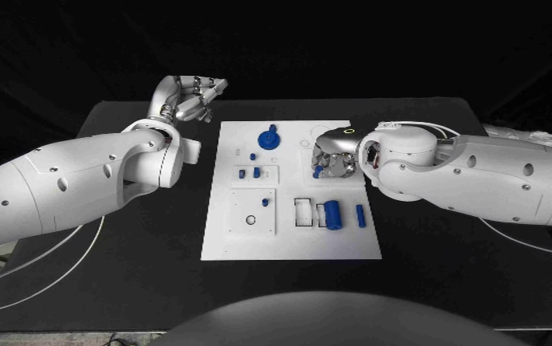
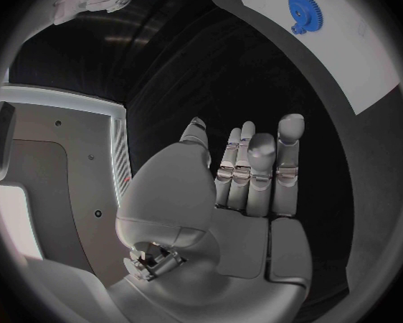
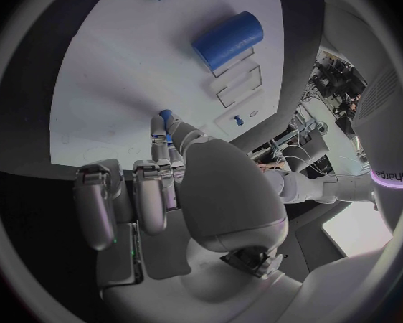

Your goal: Assemble the parts on the task board

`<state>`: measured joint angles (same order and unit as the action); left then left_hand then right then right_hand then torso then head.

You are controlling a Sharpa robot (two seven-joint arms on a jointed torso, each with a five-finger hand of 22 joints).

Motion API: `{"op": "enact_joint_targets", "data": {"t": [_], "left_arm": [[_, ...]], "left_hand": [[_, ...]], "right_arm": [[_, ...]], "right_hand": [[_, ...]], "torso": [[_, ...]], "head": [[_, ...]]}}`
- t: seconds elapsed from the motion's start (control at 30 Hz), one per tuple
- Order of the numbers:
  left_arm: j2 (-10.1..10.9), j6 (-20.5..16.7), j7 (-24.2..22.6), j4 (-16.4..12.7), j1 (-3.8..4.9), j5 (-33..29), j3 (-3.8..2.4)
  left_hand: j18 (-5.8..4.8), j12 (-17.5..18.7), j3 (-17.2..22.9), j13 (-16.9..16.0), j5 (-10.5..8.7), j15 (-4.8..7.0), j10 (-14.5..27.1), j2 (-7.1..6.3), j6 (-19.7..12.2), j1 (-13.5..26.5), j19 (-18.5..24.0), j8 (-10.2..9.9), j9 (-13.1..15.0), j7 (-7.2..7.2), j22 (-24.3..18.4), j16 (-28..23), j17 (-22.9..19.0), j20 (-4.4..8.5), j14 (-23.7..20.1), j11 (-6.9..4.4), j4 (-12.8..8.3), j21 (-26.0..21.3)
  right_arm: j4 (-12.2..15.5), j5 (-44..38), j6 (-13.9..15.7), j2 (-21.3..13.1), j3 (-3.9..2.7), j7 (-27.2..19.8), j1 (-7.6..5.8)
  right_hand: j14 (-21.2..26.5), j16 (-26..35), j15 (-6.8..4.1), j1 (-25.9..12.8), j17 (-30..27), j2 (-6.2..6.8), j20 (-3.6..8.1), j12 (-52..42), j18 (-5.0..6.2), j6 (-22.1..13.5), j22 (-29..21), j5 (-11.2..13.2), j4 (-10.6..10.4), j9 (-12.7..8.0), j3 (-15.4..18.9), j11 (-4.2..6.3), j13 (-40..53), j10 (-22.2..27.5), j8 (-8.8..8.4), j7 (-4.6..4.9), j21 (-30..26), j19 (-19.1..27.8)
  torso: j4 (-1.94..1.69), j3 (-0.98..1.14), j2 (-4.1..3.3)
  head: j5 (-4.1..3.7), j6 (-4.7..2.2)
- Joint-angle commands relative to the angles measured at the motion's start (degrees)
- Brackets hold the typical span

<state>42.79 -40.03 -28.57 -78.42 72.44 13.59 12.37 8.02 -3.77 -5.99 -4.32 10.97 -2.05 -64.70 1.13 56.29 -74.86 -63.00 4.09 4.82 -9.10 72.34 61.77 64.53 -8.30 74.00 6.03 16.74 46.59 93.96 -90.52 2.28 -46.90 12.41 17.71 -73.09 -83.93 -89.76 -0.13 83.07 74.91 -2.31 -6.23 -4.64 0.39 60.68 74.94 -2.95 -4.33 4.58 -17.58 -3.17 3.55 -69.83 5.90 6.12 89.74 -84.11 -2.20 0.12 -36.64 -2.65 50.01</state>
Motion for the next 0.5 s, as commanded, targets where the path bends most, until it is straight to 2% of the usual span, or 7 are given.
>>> {"op": "enact_joint_targets", "data": {"t": [0.03,0.27,0.4,0.5], "left_arm": [[0.0,0.6,-0.8,-0.2,0.04,0.2,-0.04],[0.3,0.5,-0.8,-0.3,0.04,0.2,-0.04],[0.3,0.6,-0.8,-0.3,0.04,0.2,-0.04],[0.2,0.6,-0.8,-0.2,0.04,0.2,-0.04]], "left_hand": [[0.15,-0.3,-0.3,-0.1,0.27,-0.09,0.2,0.55,-0.3,-0.2,-0.4,0.3,0.1,-0.02,0.0,-0.3,0.0,-0.16,0.3,-0.11,-0.1,-0.2],[0.15,-0.3,-0.3,-0.1,0.27,-0.09,0.2,0.55,-0.3,-0.2,-0.4,0.3,0.1,-0.02,0.0,-0.3,0.0,-0.16,0.3,-0.11,-0.1,-0.2],[0.15,-0.3,-0.3,-0.1,0.27,-0.09,0.2,0.55,-0.3,-0.2,-0.4,0.3,0.1,-0.02,0.0,-0.3,0.0,-0.16,0.3,-0.11,-0.1,-0.2],[0.15,-0.3,-0.3,-0.1,0.27,-0.09,0.2,0.55,-0.3,-0.2,-0.4,0.3,0.1,-0.02,0.0,-0.3,0.0,-0.16,0.3,-0.11,-0.1,-0.2]], "right_arm": [[0.3,-0.7,2.2,-0.3,0.06,-0.6,0.13],[2.0,1.1,7.0,-1.6,0.01,-2.0,0.00],[3.3,1.7,9.1,-2.5,-0.05,-2.7,-1.02],[4.6,2.0,10.1,-3.4,-0.08,-2.9,-2.44]], "right_hand": [[-6.1,-0.2,-0.47,0.0,15.1,-1.00,0.36,0.2,-0.39,1.6,15.1,-0.3,-0.1,0.6,-0.4,0.00,-0.1,-0.4,0.58,-0.12,0.3,-5.9],[-6.1,-0.2,-0.21,0.0,15.1,-1.15,0.27,0.4,-0.39,1.7,15.1,-0.4,-0.2,0.6,-0.6,-0.15,-0.1,-0.7,0.56,0.10,0.3,-5.9],[-6.1,-0.2,-0.14,0.0,15.1,-1.15,0.24,0.4,-0.39,1.7,15.1,-0.4,-0.2,0.6,-0.7,-0.19,-0.1,-0.7,0.56,0.15,0.3,-5.9],[-6.1,-0.2,-0.01,0.0,15.1,-1.12,0.16,0.5,-0.39,1.8,15.1,-0.4,-0.2,0.6,-0.8,-0.25,-0.1,-0.8,0.55,0.22,0.3,-5.9]], "torso": [[-0.01,0.03,0.00],[0.01,0.03,0.04],[-0.10,-0.05,0.02],[0.00,-0.05,0.01]], "head": [[0.03,-0.01],[0.43,-0.01],[0.29,-0.01],[0.37,-0.01]]}}
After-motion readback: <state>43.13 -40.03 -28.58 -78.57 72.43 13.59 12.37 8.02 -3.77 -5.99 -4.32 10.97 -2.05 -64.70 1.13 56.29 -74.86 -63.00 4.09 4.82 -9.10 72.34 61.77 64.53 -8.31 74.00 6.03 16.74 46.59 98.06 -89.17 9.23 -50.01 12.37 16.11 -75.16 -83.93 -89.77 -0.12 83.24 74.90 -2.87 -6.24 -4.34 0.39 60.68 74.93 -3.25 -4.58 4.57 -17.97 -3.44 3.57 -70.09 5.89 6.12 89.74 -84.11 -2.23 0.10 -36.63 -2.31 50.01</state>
